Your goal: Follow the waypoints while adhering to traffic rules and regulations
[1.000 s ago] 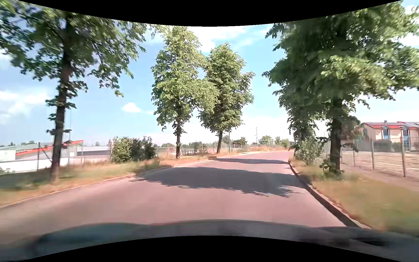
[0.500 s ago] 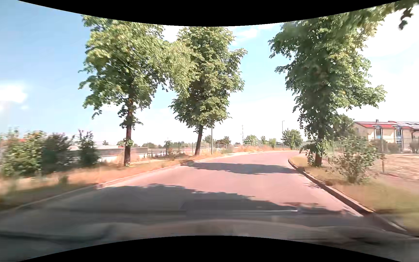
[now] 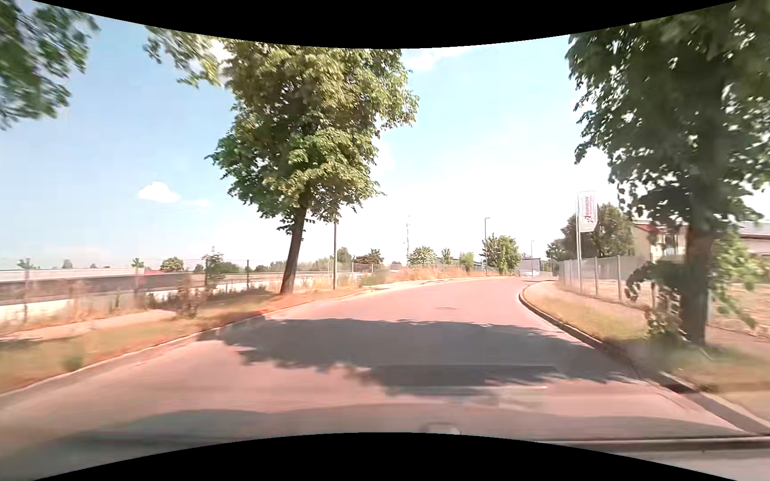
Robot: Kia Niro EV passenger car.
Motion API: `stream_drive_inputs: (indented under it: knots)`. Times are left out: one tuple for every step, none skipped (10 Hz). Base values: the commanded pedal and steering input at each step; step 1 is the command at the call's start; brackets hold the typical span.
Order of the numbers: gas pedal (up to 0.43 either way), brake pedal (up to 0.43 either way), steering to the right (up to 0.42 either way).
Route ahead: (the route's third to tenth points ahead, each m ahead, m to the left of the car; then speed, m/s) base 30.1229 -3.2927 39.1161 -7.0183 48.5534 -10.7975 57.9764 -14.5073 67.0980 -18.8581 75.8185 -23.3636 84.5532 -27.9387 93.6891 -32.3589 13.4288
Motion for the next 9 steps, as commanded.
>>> stream_drive_inputs:
  knots:
    - [0.047,0.0,0.078]
    - [0.047,0.0,0.077]
    - [0.047,0.0,0.077]
    - [0.047,0.0,0.077]
    - [0.047,0.0,0.076]
    - [0.047,0.0,0.076]
    - [0.067,0.0,0.076]
    - [0.118,0.0,0.074]
    - [0.13,0.0,0.071]
